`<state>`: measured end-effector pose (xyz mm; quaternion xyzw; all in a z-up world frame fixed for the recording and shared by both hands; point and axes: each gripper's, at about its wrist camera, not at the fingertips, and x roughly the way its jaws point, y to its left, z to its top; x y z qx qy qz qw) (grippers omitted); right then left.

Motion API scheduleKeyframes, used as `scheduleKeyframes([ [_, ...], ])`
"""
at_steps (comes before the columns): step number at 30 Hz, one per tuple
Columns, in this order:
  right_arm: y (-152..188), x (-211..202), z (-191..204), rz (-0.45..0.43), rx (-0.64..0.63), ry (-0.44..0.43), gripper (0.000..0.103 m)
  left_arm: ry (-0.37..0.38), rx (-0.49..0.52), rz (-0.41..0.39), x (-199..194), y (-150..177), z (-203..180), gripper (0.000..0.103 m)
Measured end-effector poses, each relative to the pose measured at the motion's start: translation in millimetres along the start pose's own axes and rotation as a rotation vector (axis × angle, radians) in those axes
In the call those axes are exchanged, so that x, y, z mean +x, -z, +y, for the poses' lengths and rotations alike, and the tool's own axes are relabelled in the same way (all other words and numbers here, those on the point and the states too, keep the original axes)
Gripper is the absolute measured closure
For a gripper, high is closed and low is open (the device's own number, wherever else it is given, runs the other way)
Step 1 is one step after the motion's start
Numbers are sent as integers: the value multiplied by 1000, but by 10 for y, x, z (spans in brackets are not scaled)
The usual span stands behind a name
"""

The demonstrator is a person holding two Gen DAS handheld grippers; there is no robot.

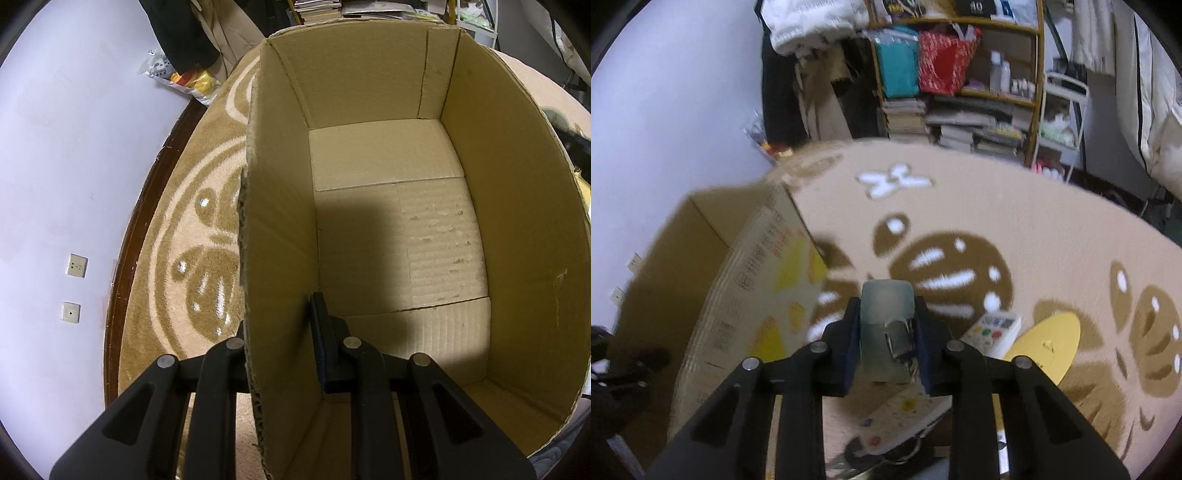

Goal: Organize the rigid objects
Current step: 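Lift the green pouch with the right tool and carry it toward the box, then lower the green pouch into the box and open the right tool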

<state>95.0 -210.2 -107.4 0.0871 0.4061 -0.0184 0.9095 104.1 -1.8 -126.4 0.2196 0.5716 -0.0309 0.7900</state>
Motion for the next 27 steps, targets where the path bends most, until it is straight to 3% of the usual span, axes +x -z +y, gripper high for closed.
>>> scheduleKeyframes([
  [13, -271, -890, 620, -227, -73, -179, 75, -3, -1, 4, -18, 3, -12, 84],
  [18, -210, -933, 922, -220, -135, -227, 75, 14, -24, 18, -14, 8, 44, 84],
  [27, -44, -574, 1035, -94, -152, -251, 75, 15, -31, 22, -2, 17, 82, 84],
])
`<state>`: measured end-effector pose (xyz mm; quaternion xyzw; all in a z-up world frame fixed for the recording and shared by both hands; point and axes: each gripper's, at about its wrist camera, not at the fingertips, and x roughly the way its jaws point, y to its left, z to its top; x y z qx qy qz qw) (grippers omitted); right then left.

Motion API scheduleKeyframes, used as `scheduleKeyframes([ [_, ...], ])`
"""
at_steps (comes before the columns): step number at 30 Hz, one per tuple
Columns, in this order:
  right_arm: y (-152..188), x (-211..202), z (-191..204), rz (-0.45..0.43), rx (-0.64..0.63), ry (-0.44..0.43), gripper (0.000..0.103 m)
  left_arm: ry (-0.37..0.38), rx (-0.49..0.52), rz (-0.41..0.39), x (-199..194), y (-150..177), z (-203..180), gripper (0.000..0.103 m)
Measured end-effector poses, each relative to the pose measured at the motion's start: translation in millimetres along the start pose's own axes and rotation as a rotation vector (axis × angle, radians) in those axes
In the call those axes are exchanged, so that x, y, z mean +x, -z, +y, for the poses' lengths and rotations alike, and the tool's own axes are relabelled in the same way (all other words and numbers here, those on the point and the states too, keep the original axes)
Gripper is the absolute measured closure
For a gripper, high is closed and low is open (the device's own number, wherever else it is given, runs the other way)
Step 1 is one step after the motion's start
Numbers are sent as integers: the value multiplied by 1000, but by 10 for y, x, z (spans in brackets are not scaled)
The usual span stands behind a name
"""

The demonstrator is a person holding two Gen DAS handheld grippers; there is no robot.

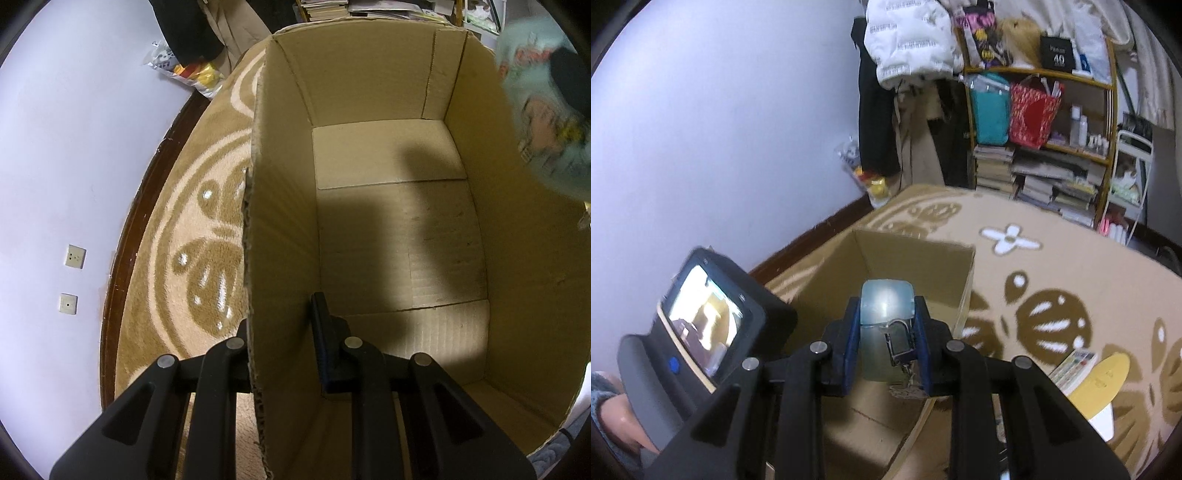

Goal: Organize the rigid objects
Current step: 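Lower the green pouch into the box and open the right tool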

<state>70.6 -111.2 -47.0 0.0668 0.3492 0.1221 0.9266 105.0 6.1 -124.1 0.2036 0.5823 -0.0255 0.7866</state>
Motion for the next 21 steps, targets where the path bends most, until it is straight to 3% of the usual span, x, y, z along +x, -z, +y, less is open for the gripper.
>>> scheduleKeyframes([
  [4, 78, 70, -28, 30, -3, 14, 74, 5, -4, 1, 9, -9, 16, 84],
  [10, 84, -25, 16, 5, -29, 41, 74, 25, -7, 1, 1, -7, 27, 85],
  [14, 76, -107, -20, -9, -18, 81, 44, 8, -4, -3, 21, 9, 33, 85],
  [19, 66, -204, -174, -15, 23, 153, 23, 14, -7, -5, 6, 12, 45, 84],
  [21, 64, -258, -256, -26, 43, 184, 9, 15, -6, -5, -3, 13, 47, 84],
])
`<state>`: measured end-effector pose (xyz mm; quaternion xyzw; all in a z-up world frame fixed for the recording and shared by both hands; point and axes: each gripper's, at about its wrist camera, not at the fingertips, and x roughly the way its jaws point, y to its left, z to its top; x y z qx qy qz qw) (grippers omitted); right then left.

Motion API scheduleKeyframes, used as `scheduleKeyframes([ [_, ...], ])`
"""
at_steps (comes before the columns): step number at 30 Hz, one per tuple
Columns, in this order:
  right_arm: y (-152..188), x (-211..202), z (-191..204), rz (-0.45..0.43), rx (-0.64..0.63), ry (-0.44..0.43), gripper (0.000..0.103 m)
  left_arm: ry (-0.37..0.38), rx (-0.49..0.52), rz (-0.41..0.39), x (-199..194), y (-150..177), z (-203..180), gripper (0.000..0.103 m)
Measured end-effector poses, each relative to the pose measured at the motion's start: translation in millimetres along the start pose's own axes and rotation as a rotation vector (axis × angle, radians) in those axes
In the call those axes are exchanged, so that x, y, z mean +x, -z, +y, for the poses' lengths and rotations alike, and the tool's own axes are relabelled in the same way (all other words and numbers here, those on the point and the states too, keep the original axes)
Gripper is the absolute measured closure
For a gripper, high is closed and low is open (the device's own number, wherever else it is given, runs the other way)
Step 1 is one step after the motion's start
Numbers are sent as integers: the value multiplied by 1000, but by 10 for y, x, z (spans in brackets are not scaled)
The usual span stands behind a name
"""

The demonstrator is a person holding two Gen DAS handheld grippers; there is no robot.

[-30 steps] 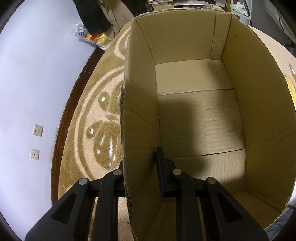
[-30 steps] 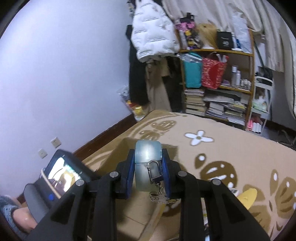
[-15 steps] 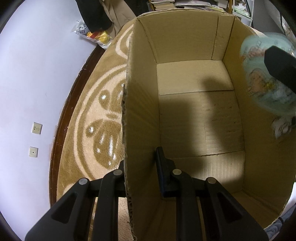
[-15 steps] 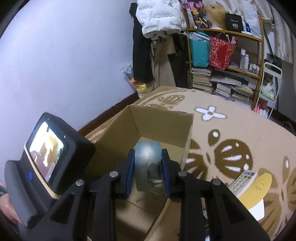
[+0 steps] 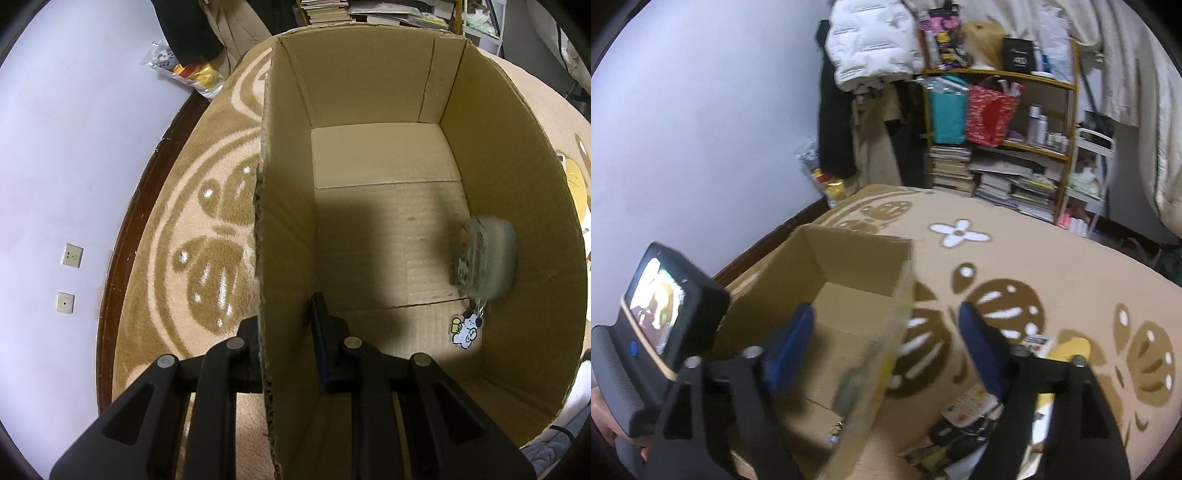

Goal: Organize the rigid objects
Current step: 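Lower the green pouch into the box and open the right tool, then move the right tool back to the pile over the white remote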

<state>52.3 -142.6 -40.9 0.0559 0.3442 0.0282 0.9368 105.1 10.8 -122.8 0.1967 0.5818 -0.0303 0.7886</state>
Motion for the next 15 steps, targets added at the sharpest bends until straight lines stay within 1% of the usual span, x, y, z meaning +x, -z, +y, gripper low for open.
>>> scheduleKeyframes([
  [3, -14, -32, -128, -12, 24, 43, 0, 2, 1, -2, -11, 5, 2, 84],
  [7, -12, -12, -320, -7, 64, 91, 0, 2, 1, -2, -18, 5, 1, 84],
  [9, -3, 27, -422, -1, 84, 129, 0, 1, 2, 0, -17, 7, 0, 84],
  [15, 103, 197, -715, 57, 140, 152, 0, -2, 6, 3, -16, 8, -12, 84],
])
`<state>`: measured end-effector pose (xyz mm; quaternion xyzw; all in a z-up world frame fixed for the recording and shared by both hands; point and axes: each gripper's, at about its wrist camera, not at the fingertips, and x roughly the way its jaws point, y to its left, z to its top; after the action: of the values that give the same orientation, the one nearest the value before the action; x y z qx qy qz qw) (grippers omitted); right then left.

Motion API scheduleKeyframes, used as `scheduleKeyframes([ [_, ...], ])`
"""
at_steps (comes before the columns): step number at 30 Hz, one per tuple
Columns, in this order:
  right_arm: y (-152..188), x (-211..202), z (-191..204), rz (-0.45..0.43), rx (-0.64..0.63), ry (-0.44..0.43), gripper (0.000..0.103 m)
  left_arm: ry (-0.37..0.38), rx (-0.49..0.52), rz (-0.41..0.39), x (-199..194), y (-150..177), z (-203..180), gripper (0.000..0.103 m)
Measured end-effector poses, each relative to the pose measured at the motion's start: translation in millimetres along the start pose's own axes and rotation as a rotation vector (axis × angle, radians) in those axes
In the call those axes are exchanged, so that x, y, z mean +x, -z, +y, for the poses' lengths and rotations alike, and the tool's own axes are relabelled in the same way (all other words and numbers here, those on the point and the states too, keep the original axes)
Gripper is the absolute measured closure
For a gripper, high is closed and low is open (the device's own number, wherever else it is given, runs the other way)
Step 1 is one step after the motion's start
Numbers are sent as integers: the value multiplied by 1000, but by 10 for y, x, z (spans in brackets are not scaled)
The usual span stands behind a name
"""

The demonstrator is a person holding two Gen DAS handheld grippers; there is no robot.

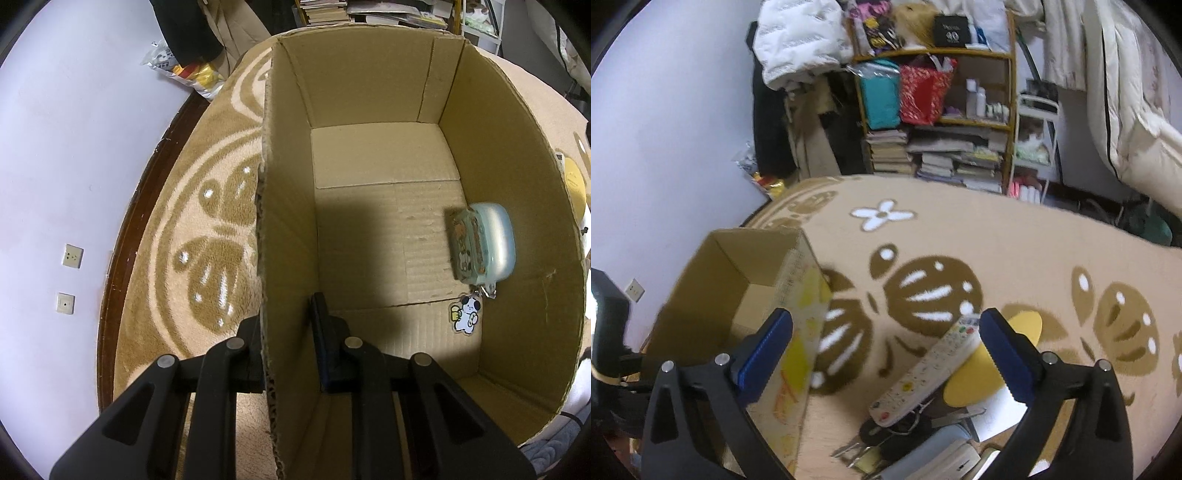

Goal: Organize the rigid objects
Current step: 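Move the right tool back to the pile over the white remote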

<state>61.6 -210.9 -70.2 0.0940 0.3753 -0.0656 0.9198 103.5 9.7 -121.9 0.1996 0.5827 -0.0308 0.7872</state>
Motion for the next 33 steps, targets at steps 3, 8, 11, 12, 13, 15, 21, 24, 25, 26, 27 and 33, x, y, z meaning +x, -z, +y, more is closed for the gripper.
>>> scheduleKeyframes([
  [3, 40, 116, -85, 27, 12, 6, 0, -1, 2, 1, -4, -8, -5, 84],
  [8, 94, 335, -258, 94, 63, -16, 0, -9, 8, 0, -11, -6, -33, 84],
  [11, 107, 410, -317, 116, 94, -19, 0, -10, 11, -2, -20, -6, -37, 83],
  [12, 111, 440, -345, 125, 105, -20, 0, -11, 11, -1, -21, -5, -40, 83],
  [13, 112, 461, -363, 132, 110, -19, 0, -10, 11, -2, -24, -4, -38, 83],
  [15, 132, 501, -377, 150, 118, -12, 0, -7, 4, -2, -33, -7, -29, 83],
  [21, 189, 640, -465, 198, 149, -3, 19, -6, 3, 0, -40, -16, -10, 83],
  [24, 201, 682, -506, 213, 171, 1, 26, -9, 5, -3, -51, -6, -5, 83],
  [25, 205, 686, -512, 212, 172, 4, 26, -8, 5, -4, -56, -1, -2, 83],
  [26, 209, 680, -527, 212, 169, 8, 26, -8, 4, -4, -58, 6, 0, 83],
  [27, 212, 682, -532, 213, 167, 14, 26, -8, 4, -3, -58, 11, 1, 83],
  [33, 269, 744, -544, 239, 181, 28, 36, -12, 8, -3, -61, 21, -19, 83],
])
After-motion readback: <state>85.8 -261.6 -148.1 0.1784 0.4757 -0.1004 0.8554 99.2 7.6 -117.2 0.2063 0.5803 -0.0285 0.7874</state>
